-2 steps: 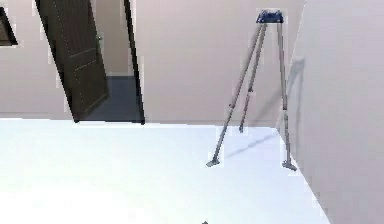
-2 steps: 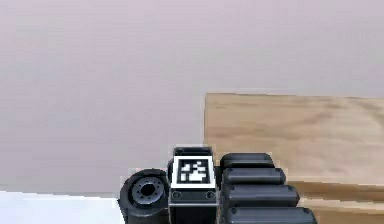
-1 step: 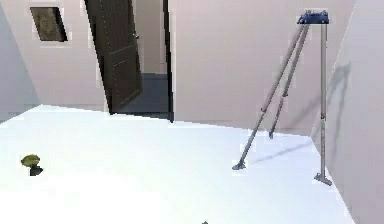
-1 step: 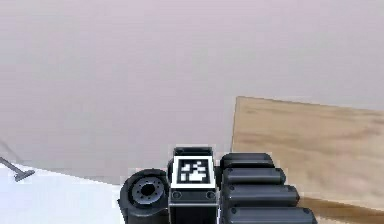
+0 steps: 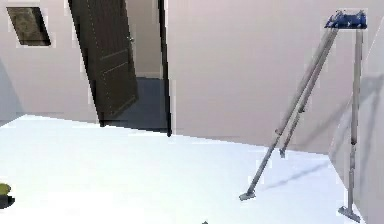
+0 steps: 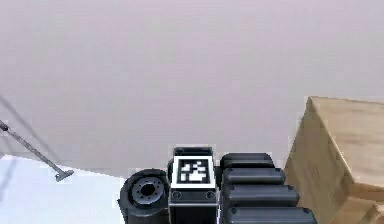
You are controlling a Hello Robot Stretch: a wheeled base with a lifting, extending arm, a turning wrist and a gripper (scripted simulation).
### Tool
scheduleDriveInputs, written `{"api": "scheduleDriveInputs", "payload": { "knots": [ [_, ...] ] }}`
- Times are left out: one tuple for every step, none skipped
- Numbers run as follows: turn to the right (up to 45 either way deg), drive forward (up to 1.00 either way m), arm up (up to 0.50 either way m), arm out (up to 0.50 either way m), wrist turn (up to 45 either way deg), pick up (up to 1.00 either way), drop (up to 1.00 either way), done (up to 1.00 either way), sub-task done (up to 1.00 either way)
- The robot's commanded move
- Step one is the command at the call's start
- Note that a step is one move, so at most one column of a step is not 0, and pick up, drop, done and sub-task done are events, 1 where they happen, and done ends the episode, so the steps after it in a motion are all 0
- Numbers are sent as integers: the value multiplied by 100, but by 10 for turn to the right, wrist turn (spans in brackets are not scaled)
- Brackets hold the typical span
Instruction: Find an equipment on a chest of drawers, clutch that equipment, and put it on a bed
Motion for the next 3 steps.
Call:
{"api": "scheduleDriveInputs", "payload": {
  "knots": [
    [-390,0,0,0,0,0,0,0,0],
    [0,55,0,0,0,0,0,0,0],
    [-240,0,0,0,0,0,0,0,0]
  ]
}}
